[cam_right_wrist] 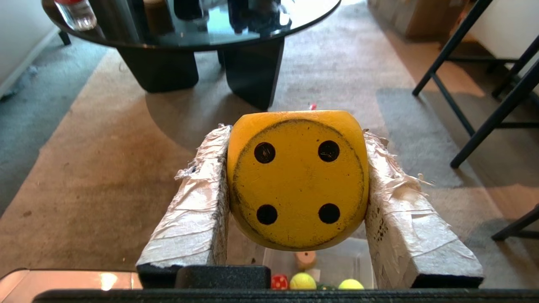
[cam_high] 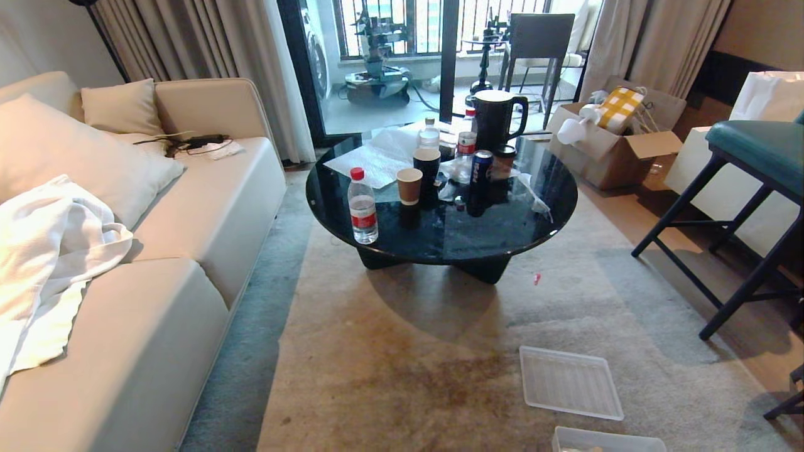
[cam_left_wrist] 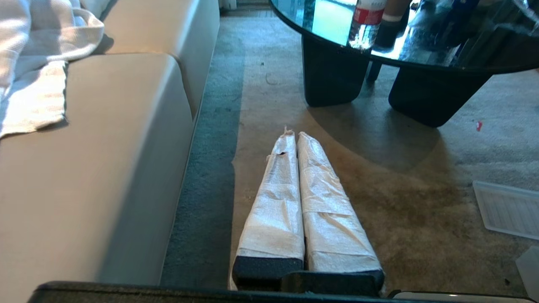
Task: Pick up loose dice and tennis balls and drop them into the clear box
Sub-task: Put the toys in the box
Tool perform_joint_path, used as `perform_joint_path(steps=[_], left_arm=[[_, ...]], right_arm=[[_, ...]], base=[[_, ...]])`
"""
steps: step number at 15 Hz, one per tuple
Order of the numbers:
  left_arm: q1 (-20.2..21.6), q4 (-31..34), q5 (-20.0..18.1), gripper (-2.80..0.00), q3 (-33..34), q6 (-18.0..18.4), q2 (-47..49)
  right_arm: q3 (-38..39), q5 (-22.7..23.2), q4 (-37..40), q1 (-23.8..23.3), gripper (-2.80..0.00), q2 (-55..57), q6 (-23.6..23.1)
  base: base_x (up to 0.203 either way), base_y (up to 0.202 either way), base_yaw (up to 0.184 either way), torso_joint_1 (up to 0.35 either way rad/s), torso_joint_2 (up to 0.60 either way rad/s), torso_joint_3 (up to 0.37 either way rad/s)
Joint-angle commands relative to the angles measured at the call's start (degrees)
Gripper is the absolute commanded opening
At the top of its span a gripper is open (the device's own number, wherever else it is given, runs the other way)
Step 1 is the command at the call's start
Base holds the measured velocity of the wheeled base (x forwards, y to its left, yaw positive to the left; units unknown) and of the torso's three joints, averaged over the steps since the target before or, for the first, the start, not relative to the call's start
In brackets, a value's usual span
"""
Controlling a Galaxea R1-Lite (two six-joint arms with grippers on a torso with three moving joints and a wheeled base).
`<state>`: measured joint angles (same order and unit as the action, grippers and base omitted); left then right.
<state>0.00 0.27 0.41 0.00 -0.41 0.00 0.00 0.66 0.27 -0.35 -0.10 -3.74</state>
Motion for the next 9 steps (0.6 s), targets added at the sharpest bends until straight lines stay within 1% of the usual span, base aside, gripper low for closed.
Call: perform_joint_path(steps=[1,9], left_arm=[[0.0,0.0,0.02,-2.8,0.0,-0.02,0.0],[0.0,0.0,0.02,-2.8,0.0,-0.02,0.0]], right_arm=[[0.09,0.04,0.0,0.0,-2.8,0.1,-0.04],[0.09,0.04,0.17,0.0,-2.8,0.1,0.05]], base=[[0.0,0.0,0.0,0.002,0.0,-0.188],[0.0,0.0,0.0,0.002,0.0,-0.197]])
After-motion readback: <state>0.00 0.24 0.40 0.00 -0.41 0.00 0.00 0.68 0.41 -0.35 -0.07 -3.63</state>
